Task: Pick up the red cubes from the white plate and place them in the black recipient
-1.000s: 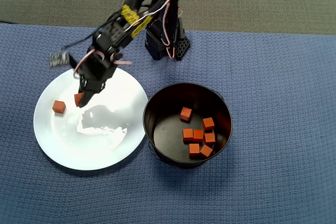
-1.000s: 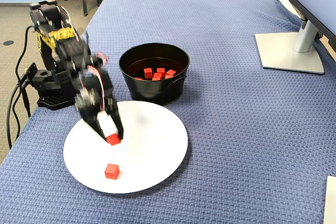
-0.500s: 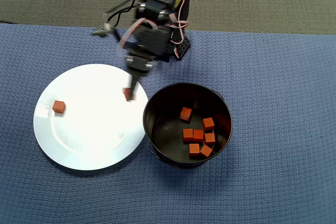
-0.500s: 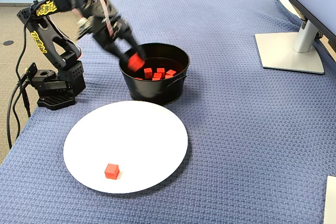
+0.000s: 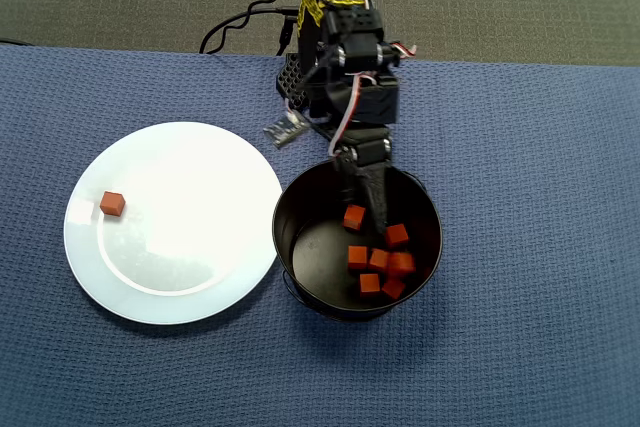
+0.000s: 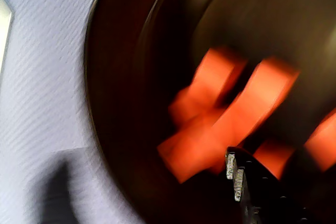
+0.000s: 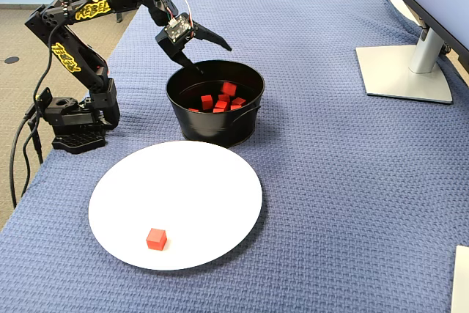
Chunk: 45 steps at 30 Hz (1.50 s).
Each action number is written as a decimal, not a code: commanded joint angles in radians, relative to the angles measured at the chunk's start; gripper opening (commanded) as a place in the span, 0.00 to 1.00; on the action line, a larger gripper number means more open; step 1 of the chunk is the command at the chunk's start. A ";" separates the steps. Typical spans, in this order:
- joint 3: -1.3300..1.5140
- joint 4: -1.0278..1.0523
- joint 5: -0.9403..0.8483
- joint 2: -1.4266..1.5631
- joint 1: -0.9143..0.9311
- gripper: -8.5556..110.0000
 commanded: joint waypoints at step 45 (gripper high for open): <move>-0.508 -0.268 -0.591 -0.946 1.043 0.27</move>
